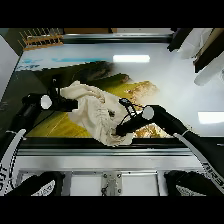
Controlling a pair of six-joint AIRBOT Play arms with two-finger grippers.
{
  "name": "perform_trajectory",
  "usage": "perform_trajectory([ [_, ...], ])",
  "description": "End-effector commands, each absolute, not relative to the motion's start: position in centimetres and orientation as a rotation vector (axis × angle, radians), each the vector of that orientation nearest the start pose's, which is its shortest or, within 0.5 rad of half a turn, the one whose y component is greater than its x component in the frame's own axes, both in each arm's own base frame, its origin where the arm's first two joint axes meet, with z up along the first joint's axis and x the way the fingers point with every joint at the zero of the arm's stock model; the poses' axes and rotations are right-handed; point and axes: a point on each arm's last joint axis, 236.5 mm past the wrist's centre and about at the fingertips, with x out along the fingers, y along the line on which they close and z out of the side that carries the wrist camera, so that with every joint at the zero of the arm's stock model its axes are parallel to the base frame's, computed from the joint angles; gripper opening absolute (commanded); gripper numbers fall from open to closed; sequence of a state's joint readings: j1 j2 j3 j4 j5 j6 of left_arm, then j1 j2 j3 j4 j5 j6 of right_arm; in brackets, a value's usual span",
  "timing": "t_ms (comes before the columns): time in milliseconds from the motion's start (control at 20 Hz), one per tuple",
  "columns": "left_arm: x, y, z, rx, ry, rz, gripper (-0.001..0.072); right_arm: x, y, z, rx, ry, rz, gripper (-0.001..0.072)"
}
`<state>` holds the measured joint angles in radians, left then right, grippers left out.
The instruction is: Fold the clothes and pants, and hang the long-sleeved shirts on hangers.
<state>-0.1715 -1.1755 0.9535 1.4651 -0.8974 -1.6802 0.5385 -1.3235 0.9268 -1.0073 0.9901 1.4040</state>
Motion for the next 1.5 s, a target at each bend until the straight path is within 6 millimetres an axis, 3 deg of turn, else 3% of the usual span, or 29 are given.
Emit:
perform_trajectory([
  [0,37.1,-8.2,-0.3,-0.088,1.142,-0.131,0.0021,27.0,24.4,-6.2,-0.097,1.391,0.624,0.0027],
  [50,36.4,-8.2,0.2,-0.057,1.147,-0.151,0.0020,28.2,22.6,-5.5,-0.148,1.359,0.557,0.0017],
  [150,34.2,-7.9,1.9,0.023,1.161,-0.207,0.0020,30.3,18.4,-2.3,-0.219,1.266,0.426,0.0017],
  [300,28.7,-8.2,2.4,0.051,1.196,-0.261,0.0020,31.1,13.6,2.7,-0.173,1.167,0.327,0.0017],
  [400,24.4,-10.0,1.4,0.033,1.250,-0.342,0.0020,31.4,11.6,5.0,-0.128,1.113,0.283,0.0017],
  [450,22.5,-11.6,1.1,0.010,1.261,-0.403,0.0054,31.5,11.1,5.7,-0.112,1.093,0.272,0.0017],
  [500,21.5,-12.9,1.1,-0.003,1.251,-0.452,0.0389,31.4,11.0,5.9,-0.103,1.086,0.270,0.0017],
  [550,21.2,-14.3,1.6,-0.009,1.220,-0.496,0.0661,31.4,11.0,6.0,-0.100,1.085,0.271,0.0017],
  [750,24.7,-17.3,5.1,-0.010,1.116,-0.567,0.0665,31.2,11.9,5.4,-0.066,1.110,0.292,0.0017],
  [900,26.7,-21.7,5.7,-0.033,1.121,-0.772,0.0665,31.2,12.3,5.1,-0.052,1.124,0.301,0.0018],
  [1000,26.9,-24.2,3.8,-0.050,1.164,-0.886,0.0665,31.2,12.3,5.0,-0.052,1.126,0.301,0.0018],
  [1050,26.6,-24.9,1.8,-0.035,1.208,-0.911,0.0665,31.2,12.3,5.1,-0.051,1.125,0.301,0.0018],
  [1150,25.9,-25.1,-2.4,-0.007,1.300,-0.917,0.0665,31.2,12.3,5.0,-0.051,1.126,0.301,0.0018],
  [1250,25.6,-25.0,-5.4,-0.011,1.372,-0.898,0.0665,31.2,12.4,5.0,-0.049,1.127,0.302,0.0018],
  [1450,26.5,-24.9,-7.2,-0.025,1.419,-0.877,0.0665,31.1,12.7,4.8,-0.035,1.137,0.310,0.0018],
])
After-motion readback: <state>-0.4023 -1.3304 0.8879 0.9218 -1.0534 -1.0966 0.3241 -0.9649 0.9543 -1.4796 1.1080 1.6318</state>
